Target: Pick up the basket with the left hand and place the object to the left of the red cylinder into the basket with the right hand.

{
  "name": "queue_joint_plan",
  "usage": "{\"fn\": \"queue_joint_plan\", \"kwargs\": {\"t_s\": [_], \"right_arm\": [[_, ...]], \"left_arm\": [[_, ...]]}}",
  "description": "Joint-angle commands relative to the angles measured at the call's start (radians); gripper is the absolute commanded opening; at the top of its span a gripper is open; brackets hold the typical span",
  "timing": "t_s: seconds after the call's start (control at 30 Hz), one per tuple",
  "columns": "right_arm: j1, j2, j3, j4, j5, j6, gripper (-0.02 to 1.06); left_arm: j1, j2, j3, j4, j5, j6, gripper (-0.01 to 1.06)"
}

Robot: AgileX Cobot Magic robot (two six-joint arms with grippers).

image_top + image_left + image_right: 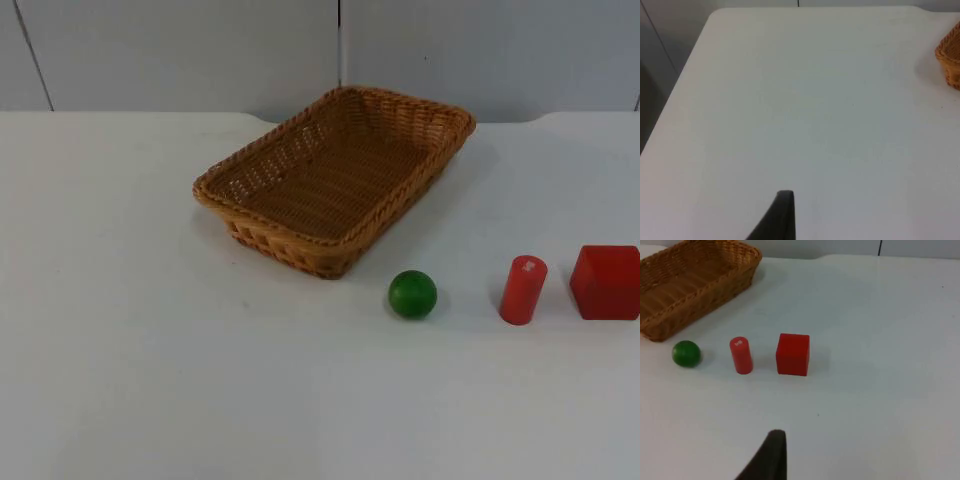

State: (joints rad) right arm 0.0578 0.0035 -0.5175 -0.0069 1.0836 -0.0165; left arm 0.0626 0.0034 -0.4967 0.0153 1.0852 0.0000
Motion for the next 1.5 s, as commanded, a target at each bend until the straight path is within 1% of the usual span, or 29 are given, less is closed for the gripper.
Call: {"fn": "queue_joint_plan", "kwargs": {"t_s": [0.0, 0.1, 0.13, 0.2, 0.27, 0.3, 0.43, 0.47, 0.5, 0.63, 0.67, 0.8, 0.9, 1.03, 1.27, 1.33, 1.47], "right_arm": [[-0.005, -0.002, -0.017, 0.02, -0.025, 0.0, 1.05], [-0.005, 0.084, -0.06, 0.042, -0.055, -0.002, 1.05], [-0.005, 0.084, -0.06, 0.042, -0.055, -0.002, 1.05], [-0.005, 0.168, -0.094, 0.04, -0.07, -0.002, 1.05], [-0.005, 0.276, -0.135, 0.038, -0.098, -0.03, 1.05], [-0.005, 0.276, -0.135, 0.038, -0.098, -0.03, 1.05], [-0.005, 0.45, -0.189, 0.036, -0.157, -0.032, 1.05], [-0.005, 0.492, -0.198, 0.036, -0.17, -0.032, 1.05], [-0.005, 0.492, -0.198, 0.036, -0.17, -0.032, 1.05], [-0.005, 0.64, -0.212, 0.036, -0.223, -0.032, 1.05], [-0.005, 0.64, -0.212, 0.036, -0.223, -0.032, 1.05], [-0.005, 0.745, -0.212, 0.036, -0.234, -0.056, 1.05], [-0.005, 0.787, -0.212, 0.036, -0.236, -0.056, 1.05], [-0.005, 0.847, -0.212, 0.036, -0.236, -0.056, 1.05], [-0.005, 0.872, -0.212, 0.036, -0.243, -0.059, 1.05], [-0.005, 0.872, -0.212, 0.036, -0.245, -0.059, 1.05], [-0.005, 0.872, -0.212, 0.036, -0.251, -0.059, 1.05]], "left_arm": [[-0.004, 0.01, 0.002, 0.002, -0.011, -0.008, 1.05], [-0.004, 0.088, -0.019, -0.031, -0.04, -0.008, 1.05], [-0.004, 0.088, -0.019, -0.031, -0.04, -0.008, 1.05], [-0.004, 0.15, -0.037, -0.043, -0.084, -0.008, 1.05], [-0.004, 0.252, -0.065, -0.044, -0.131, 0.0, 1.05], [-0.004, 0.252, -0.065, -0.044, -0.131, 0.0, 1.05], [-0.004, 0.424, -0.117, -0.044, -0.175, 0.0, 1.05], [-0.004, 0.462, -0.133, -0.044, -0.178, 0.0, 1.05], [-0.004, 0.462, -0.133, -0.044, -0.178, 0.0, 1.05], [-0.004, 0.622, -0.189, -0.046, -0.178, 0.0, 1.05], [-0.004, 0.622, -0.189, -0.046, -0.178, 0.0, 1.05], [-0.004, 0.751, -0.206, -0.057, -0.19, 0.0, 1.05], [-0.004, 0.802, -0.206, -0.073, -0.195, 0.0, 1.05], [-0.004, 0.871, -0.206, -0.112, -0.213, 0.032, 1.05], [-0.004, 0.923, -0.206, -0.141, -0.256, 0.051, 1.05], [-0.004, 0.945, -0.21, -0.163, -0.271, 0.08, 1.05], [-0.004, 1.005, -0.241, -0.181, -0.272, 0.104, 1.05]]}}
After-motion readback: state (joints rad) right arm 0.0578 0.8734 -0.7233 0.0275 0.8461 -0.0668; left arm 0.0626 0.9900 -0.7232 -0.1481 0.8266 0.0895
